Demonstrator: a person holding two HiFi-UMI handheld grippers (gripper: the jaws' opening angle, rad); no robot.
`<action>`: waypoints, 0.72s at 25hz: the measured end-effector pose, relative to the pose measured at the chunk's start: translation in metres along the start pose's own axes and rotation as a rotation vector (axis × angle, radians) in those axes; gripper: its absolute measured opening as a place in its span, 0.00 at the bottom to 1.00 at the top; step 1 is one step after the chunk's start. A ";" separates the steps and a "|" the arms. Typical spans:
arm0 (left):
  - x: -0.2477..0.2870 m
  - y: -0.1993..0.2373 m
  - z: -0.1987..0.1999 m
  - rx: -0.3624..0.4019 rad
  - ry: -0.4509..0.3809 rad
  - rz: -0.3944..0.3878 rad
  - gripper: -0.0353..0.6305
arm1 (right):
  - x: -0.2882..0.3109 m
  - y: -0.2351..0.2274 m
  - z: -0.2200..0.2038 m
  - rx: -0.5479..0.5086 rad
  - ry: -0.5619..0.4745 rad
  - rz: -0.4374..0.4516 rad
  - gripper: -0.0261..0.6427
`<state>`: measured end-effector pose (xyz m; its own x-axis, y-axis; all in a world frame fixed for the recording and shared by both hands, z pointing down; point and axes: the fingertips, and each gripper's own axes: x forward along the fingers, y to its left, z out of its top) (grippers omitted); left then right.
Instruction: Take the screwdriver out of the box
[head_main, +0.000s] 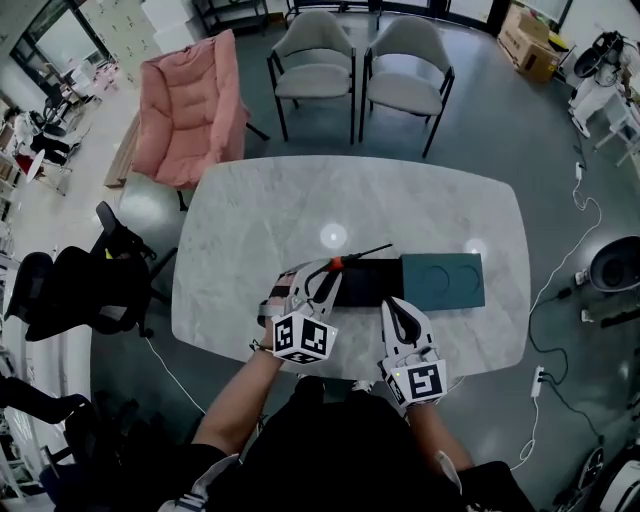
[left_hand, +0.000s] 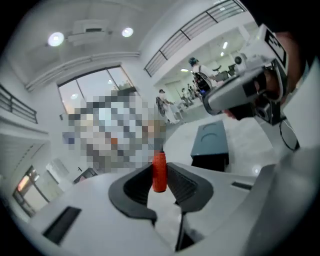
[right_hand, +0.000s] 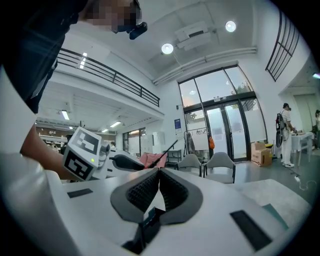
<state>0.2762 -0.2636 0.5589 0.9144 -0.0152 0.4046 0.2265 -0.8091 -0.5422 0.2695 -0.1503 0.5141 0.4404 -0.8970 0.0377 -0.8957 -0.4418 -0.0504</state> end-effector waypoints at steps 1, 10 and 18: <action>-0.007 0.006 0.007 -0.048 -0.037 0.022 0.19 | -0.001 0.001 0.003 -0.006 -0.005 -0.001 0.07; -0.069 0.045 0.041 -0.547 -0.311 0.098 0.19 | 0.000 0.007 0.034 -0.060 -0.069 -0.014 0.07; -0.104 0.041 0.048 -0.682 -0.439 0.078 0.19 | -0.006 0.007 0.074 -0.126 -0.158 -0.073 0.07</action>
<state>0.2066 -0.2671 0.4591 0.9994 0.0306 -0.0187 0.0318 -0.9972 0.0680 0.2652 -0.1485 0.4398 0.4995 -0.8579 -0.1206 -0.8575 -0.5094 0.0724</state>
